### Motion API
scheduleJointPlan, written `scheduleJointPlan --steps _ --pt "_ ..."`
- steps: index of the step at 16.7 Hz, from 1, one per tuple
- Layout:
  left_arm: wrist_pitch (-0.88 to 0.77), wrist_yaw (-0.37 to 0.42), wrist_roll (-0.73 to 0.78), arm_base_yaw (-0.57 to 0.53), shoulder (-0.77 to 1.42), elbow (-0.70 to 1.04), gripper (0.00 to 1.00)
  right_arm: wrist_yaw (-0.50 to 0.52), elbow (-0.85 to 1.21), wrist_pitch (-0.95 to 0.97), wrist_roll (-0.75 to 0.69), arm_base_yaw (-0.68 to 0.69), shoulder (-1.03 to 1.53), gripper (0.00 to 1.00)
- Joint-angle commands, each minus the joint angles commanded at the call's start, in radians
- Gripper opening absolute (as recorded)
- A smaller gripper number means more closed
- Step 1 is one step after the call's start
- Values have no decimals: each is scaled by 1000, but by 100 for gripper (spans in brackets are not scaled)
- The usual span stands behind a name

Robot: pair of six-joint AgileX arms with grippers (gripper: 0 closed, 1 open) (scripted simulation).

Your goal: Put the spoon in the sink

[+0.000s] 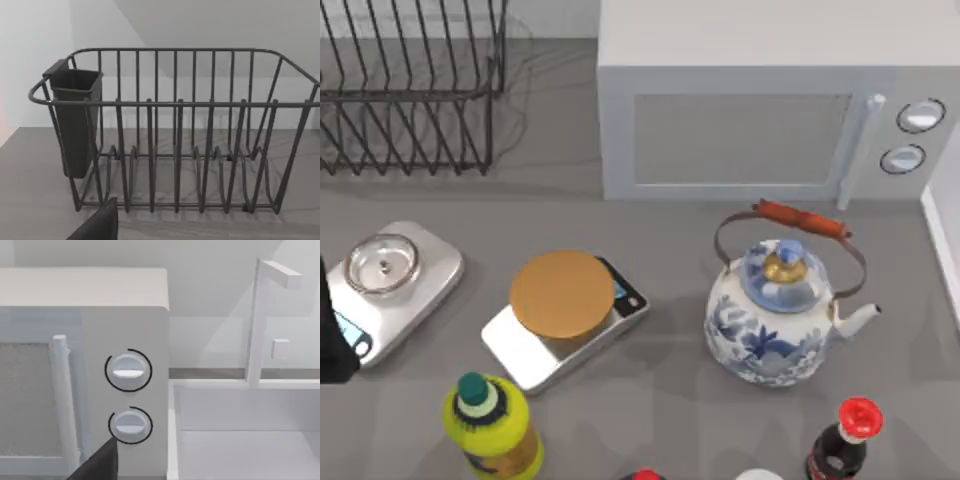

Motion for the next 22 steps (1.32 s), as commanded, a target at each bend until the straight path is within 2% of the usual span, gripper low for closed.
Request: scheduleJointPlan --steps 4,7,17,22 --pt "0 0 0 0 0 0 100 1 29 -33 7 -9 34 100" --pt "0 0 0 0 0 0 100 3 127 -147 30 -37 162 100" --pt "0 0 0 0 0 0 100 -4 614 -772 158 -173 997 100" --pt "0 0 0 0 0 0 100 -3 802 -998 202 -223 1285 100"
